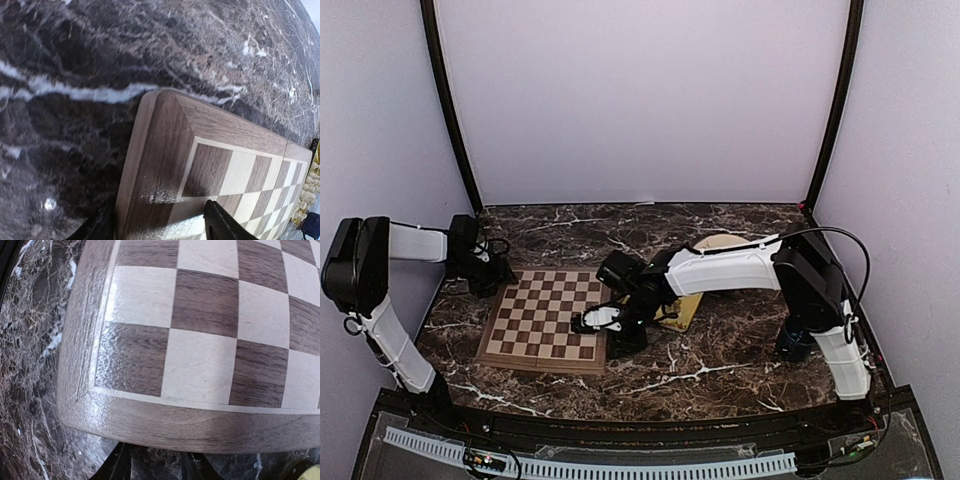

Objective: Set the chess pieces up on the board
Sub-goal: Adjust the chessboard at the center of the board.

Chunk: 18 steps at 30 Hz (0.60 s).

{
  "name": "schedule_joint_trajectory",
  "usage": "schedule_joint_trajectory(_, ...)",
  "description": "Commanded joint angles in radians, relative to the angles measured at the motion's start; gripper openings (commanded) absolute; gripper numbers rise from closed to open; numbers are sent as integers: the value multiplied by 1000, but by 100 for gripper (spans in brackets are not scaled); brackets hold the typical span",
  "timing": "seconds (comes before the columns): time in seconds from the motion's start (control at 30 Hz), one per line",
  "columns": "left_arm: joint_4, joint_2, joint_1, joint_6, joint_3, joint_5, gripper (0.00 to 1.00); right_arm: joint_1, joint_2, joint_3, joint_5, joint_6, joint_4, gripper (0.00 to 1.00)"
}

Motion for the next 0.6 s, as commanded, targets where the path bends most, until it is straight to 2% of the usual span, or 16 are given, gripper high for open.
schedule_joint_trajectory(0.0,20,63,-7,44,93,79,63,77,69,55,1,-45,-11,36)
schedule_joint_trajectory(0.13,-14,137,-9,74,188,96,60,106,95,102,-21,-43,14,36)
schedule_joint_trajectory(0.57,17,204,-84,102,219,85,58,158,294,484,-119,24,-26,35)
